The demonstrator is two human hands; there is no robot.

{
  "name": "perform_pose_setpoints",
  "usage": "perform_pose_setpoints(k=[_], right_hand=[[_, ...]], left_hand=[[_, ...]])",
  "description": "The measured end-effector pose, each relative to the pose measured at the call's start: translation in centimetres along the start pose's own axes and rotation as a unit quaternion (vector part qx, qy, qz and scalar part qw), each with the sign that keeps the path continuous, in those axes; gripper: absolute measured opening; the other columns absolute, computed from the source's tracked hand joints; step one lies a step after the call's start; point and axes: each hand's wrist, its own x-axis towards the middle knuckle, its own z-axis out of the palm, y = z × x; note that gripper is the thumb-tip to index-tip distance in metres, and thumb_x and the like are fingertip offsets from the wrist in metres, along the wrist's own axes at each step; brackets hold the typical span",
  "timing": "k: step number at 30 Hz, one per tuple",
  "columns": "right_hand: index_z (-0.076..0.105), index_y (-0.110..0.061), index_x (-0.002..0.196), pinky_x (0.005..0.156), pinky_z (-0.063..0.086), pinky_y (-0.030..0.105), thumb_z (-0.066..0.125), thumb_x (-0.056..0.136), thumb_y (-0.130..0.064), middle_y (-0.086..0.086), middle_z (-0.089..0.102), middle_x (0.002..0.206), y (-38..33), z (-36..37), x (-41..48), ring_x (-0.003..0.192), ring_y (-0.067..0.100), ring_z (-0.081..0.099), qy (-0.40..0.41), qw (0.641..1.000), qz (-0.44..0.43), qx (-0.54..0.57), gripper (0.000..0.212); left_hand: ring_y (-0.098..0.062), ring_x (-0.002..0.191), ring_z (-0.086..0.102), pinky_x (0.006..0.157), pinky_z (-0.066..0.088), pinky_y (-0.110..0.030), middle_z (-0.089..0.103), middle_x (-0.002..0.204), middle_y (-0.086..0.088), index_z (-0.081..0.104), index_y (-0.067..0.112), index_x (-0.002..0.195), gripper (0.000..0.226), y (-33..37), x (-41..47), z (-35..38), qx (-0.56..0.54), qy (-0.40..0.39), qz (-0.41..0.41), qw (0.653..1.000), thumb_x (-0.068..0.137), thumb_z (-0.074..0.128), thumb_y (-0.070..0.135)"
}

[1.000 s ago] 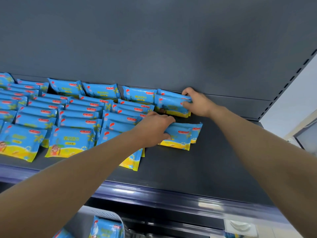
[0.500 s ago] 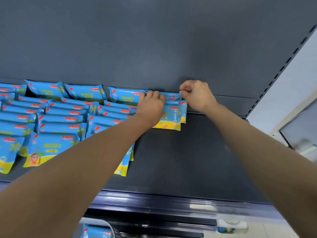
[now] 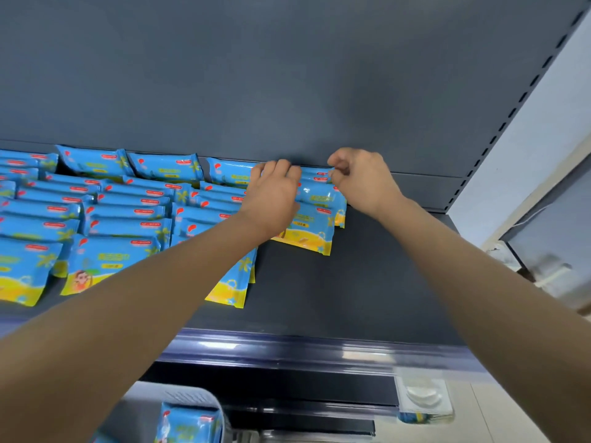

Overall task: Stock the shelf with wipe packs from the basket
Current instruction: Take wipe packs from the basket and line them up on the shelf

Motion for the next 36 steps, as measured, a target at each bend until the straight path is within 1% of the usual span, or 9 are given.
perform_pose_setpoints(k=[3, 7, 14, 22, 24, 27, 30, 33, 36], right_hand=[[0.056, -0.01, 0.121, 0.095, 0.042, 0.036, 0.054, 0.09, -0.018, 0.009, 0.059, 0.121, -2.6, -0.3, -1.2, 0.115, 0.028, 0.048, 0.025, 0.996, -0.053, -0.07, 0.032], [0.053, -0.01, 0.125, 0.098, 0.038, 0.04, 0.054, 0.09, -0.022, 0.008, 0.054, 0.127, -7.3, -1.2, -3.4, 0.12, 0.029, 0.042, 0.079, 0.983, -0.118, -0.115, 0.037], [0.054, -0.01, 0.123, 0.095, 0.031, 0.035, 0.055, 0.089, -0.022, 0.006, 0.052, 0.129, -16.6, -2.6, -7.6, 0.122, 0.027, 0.042, 0.166, 0.962, -0.189, -0.104, 0.037], [0.06, -0.009, 0.115, 0.093, 0.031, 0.034, 0.056, 0.085, -0.021, 0.007, 0.059, 0.119, -25.5, -0.6, -12.9, 0.116, 0.028, 0.048, 0.215, 0.945, -0.242, -0.043, 0.033], [0.062, -0.007, 0.111, 0.091, 0.033, 0.037, 0.056, 0.083, -0.02, 0.008, 0.062, 0.115, -26.6, 1.3, -14.3, 0.112, 0.031, 0.05, 0.198, 0.948, -0.249, -0.033, 0.031], [0.064, -0.007, 0.106, 0.091, 0.036, 0.041, 0.056, 0.082, -0.019, 0.01, 0.063, 0.111, -27.4, 5.5, -16.7, 0.108, 0.034, 0.052, 0.14, 0.959, -0.244, -0.037, 0.028], [0.064, -0.008, 0.106, 0.092, 0.038, 0.041, 0.058, 0.084, -0.019, 0.01, 0.064, 0.109, -27.4, 10.8, -19.7, 0.108, 0.033, 0.053, 0.059, 0.967, -0.242, -0.049, 0.025], [0.062, -0.009, 0.11, 0.09, 0.035, 0.039, 0.054, 0.089, -0.02, 0.009, 0.062, 0.111, -26.6, 16.6, -22.4, 0.11, 0.03, 0.051, -0.055, 0.968, -0.234, -0.078, 0.025], [0.058, -0.012, 0.118, 0.095, 0.034, 0.038, 0.049, 0.091, -0.023, 0.007, 0.059, 0.118, -25.1, 22.1, -24.5, 0.116, 0.028, 0.048, -0.17, 0.955, -0.208, -0.129, 0.03]], left_hand=[[-0.028, 0.117, 0.041, 0.103, 0.018, -0.033, 0.047, 0.124, -0.009, 0.044, 0.01, 0.128, 0.05, -0.5, -2.2, -3.1, -0.012, 0.051, 0.013, 0.999, 0.083, 0.061, 0.025], [-0.032, 0.111, 0.046, 0.102, 0.021, -0.036, 0.052, 0.121, -0.012, 0.049, 0.006, 0.124, 0.05, -1.9, -6.0, -8.0, -0.007, 0.135, 0.025, 0.991, 0.079, 0.065, 0.017], [-0.034, 0.105, 0.049, 0.1, 0.022, -0.038, 0.056, 0.113, -0.019, 0.054, -0.001, 0.117, 0.049, -5.9, -12.2, -16.3, 0.013, 0.249, 0.014, 0.968, 0.072, 0.068, 0.012], [-0.025, 0.105, 0.037, 0.098, 0.025, -0.038, 0.056, 0.114, -0.02, 0.054, -0.001, 0.118, 0.047, -9.7, -21.4, -21.9, 0.008, 0.302, 0.018, 0.953, 0.075, 0.065, 0.013], [-0.026, 0.105, 0.039, 0.095, 0.026, -0.037, 0.056, 0.114, -0.02, 0.054, -0.001, 0.117, 0.044, -10.8, -24.1, -21.8, -0.003, 0.288, 0.012, 0.958, 0.077, 0.063, 0.016], [-0.035, 0.105, 0.051, 0.092, 0.031, -0.04, 0.057, 0.114, -0.019, 0.056, 0.0, 0.114, 0.041, -12.7, -28.4, -19.7, -0.024, 0.232, -0.001, 0.972, 0.078, 0.064, 0.017], [-0.037, 0.102, 0.056, 0.088, 0.037, -0.042, 0.059, 0.112, -0.019, 0.058, 0.0, 0.112, 0.041, -14.7, -32.4, -16.0, -0.056, 0.142, -0.023, 0.988, 0.075, 0.07, 0.013], [-0.039, 0.098, 0.057, 0.084, 0.04, -0.043, 0.06, 0.109, -0.018, 0.06, 0.0, 0.111, 0.039, -16.5, -36.0, -11.8, -0.077, 0.03, -0.048, 0.995, 0.075, 0.071, 0.012], [-0.036, 0.103, 0.056, 0.09, 0.037, -0.042, 0.059, 0.111, -0.016, 0.059, 0.002, 0.113, 0.039, -18.3, -39.3, -7.4, -0.089, -0.076, -0.06, 0.991, 0.077, 0.069, 0.014]])
